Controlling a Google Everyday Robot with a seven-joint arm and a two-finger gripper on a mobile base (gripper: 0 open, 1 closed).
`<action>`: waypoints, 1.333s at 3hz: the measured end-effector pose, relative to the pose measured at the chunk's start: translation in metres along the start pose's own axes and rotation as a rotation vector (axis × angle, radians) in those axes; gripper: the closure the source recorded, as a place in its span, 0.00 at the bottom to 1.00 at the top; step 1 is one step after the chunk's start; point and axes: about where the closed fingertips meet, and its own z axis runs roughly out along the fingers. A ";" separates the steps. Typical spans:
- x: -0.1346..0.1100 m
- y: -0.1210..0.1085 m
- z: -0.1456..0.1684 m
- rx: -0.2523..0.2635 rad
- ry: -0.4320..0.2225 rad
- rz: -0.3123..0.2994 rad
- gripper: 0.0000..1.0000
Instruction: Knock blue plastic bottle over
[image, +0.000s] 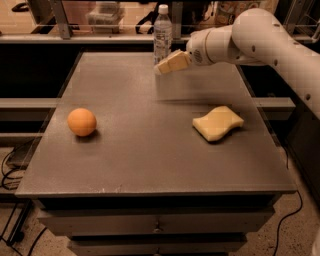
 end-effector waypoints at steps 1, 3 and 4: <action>-0.002 -0.021 0.024 0.020 -0.053 0.021 0.00; -0.010 -0.051 0.059 0.031 -0.147 0.065 0.00; -0.018 -0.057 0.078 0.013 -0.176 0.069 0.00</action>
Offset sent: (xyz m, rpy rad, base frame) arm 0.0867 0.0061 -0.0020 0.1748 -0.0742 -0.0395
